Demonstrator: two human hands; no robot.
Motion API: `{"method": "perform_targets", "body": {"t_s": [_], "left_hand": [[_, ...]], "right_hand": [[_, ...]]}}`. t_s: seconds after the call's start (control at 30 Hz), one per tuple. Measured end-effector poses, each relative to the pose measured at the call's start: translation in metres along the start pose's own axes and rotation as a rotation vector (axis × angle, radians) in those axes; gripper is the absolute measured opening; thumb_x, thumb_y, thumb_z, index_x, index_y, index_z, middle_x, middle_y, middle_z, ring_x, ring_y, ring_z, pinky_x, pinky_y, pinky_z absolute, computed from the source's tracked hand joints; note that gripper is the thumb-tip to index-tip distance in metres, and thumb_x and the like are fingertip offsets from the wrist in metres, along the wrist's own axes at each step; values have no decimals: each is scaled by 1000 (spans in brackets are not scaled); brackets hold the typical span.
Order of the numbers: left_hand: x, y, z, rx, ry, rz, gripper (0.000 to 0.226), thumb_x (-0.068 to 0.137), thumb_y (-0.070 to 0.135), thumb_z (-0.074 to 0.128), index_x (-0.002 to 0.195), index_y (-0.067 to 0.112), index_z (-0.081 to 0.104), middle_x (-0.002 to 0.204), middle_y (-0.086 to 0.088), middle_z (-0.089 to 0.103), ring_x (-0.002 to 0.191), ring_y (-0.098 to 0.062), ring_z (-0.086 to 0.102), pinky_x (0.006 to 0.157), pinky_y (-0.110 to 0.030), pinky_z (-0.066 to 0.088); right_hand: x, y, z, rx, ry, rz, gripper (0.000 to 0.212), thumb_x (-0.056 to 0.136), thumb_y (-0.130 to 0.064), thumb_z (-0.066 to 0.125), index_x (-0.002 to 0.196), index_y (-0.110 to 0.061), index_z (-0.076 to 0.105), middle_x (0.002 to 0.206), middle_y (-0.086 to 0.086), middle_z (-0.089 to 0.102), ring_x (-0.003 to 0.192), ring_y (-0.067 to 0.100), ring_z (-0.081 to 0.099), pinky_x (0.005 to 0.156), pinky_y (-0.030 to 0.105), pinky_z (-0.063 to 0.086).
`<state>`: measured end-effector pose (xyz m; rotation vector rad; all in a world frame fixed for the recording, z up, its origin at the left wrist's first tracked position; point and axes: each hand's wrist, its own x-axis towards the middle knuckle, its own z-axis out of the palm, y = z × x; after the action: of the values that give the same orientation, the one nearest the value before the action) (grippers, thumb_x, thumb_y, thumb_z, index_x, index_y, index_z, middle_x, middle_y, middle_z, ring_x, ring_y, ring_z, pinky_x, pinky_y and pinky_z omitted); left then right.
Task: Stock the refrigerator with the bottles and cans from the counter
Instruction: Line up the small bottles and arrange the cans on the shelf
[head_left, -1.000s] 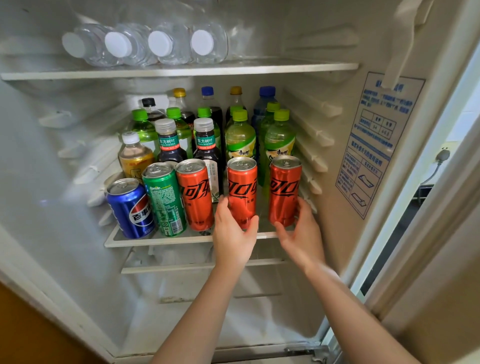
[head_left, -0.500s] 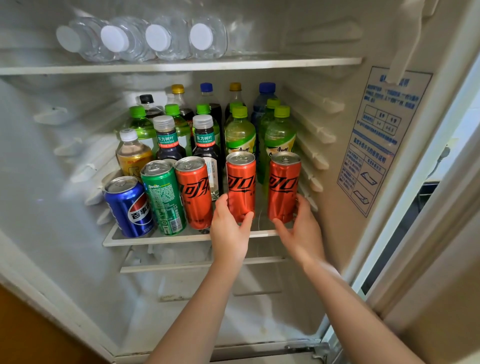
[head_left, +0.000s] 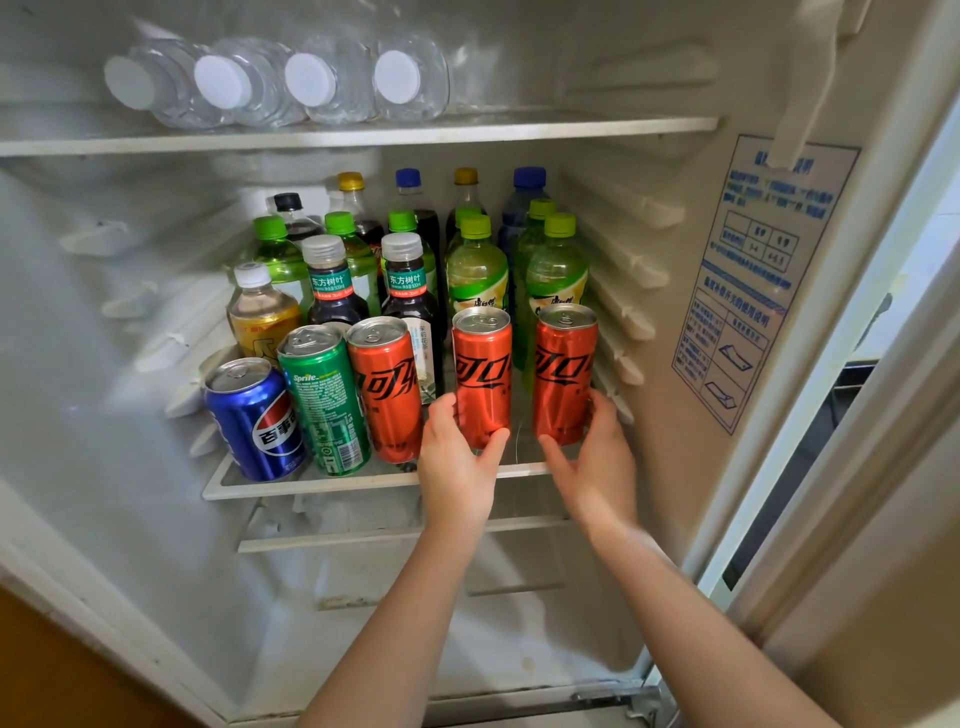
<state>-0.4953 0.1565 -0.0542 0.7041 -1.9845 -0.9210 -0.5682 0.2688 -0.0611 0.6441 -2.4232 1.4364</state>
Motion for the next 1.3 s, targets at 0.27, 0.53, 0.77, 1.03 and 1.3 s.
{"method": "perform_targets", "body": {"t_s": [0.27,0.53,0.77,1.03,1.3], "left_hand": [[0,0,1,25,-2,11,62,76,26,78,127,9,48,116,-5,61,106,-20,60,89,-38,51],[1,-3,1,25,-15,32,60,76,26,78,125,9,48,116,-5,61,107,-21,60,89,-39,51],[0,-7,0,25,-57,26,69,77,30,76,135,11,42,126,-7,58,114,-22,58,94,-38,49],[-20,-11,-40,-222,-21,144,59,85,14,67,137,20,39,134,0,51,125,-10,49,100,-34,47],[1,-33,-100,-163,315,239,42,81,14,62,120,16,46,124,6,48,115,-16,51,90,-36,51]], "right_hand": [[0,1,1,-29,10,-4,69,81,-23,71,139,-14,35,128,5,57,113,23,56,91,28,42],[-1,2,1,-49,5,-28,70,81,-26,70,140,-16,34,128,5,57,110,23,58,87,27,43],[-1,3,0,-32,-9,-39,71,81,-27,71,140,-16,33,128,4,57,110,21,58,83,22,40],[-5,3,0,41,-18,-2,76,79,-23,73,142,-14,33,134,6,52,109,27,60,95,40,48],[-37,-15,6,-54,280,-203,45,79,-9,69,117,6,50,119,23,51,117,32,44,105,19,23]]}}
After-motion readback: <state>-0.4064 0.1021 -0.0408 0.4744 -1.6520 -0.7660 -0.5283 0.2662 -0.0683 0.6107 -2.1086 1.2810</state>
